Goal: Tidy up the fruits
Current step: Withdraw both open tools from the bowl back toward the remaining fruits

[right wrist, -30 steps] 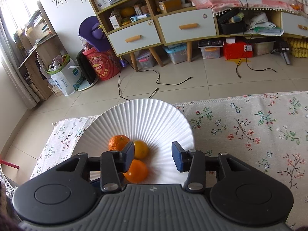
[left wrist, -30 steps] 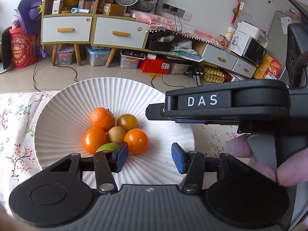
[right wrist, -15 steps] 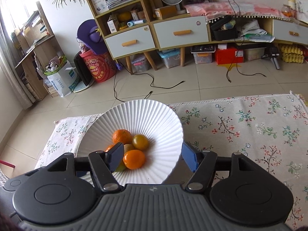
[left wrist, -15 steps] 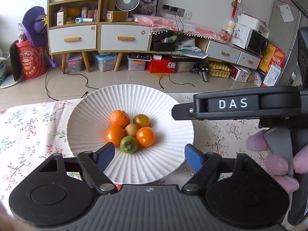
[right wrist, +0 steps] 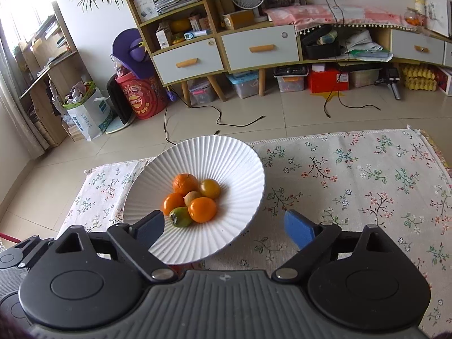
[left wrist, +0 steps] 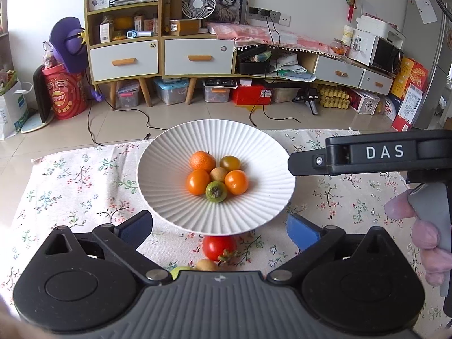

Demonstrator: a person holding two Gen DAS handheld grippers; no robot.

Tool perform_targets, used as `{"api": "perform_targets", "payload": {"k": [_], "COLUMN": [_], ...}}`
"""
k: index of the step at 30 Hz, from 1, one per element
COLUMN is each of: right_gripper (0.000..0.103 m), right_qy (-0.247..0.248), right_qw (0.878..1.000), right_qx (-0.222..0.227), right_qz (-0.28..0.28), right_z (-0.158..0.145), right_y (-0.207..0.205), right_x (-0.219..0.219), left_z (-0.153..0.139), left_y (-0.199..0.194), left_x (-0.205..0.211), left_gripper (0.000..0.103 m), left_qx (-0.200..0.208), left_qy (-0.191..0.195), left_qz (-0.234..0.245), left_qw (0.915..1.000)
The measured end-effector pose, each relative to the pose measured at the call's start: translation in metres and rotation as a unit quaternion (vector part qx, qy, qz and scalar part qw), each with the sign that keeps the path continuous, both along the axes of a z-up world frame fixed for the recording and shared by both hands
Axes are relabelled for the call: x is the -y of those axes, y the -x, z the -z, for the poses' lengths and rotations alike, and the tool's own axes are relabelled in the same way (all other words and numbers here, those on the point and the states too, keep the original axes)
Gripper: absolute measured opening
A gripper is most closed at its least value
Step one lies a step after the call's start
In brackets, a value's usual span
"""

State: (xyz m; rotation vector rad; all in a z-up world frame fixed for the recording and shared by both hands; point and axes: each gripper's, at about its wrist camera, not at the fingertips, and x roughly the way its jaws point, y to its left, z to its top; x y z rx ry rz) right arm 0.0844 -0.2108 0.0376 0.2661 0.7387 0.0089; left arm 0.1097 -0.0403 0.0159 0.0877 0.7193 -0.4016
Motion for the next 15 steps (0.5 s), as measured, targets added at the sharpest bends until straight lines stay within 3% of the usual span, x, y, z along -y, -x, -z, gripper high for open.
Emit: {"api": "perform_targets", "payload": {"k": [15], "right_gripper": [0.097], "right_qy": [0.010], "right_qw": [1.000], "right_qx": [-0.011], "right_qz": [-0.021], "right_z": [0.016], "right_y": [0.021], "right_x": [-0.019], "left_z": [0.011], "left_y": [0.021], "left_x": [-0.029], "left_gripper": [0.097], "left_qx": [-0.017], "left_qy": [-0.021], "left_qz": [-0.026], "left_qw": [0.9993]}}
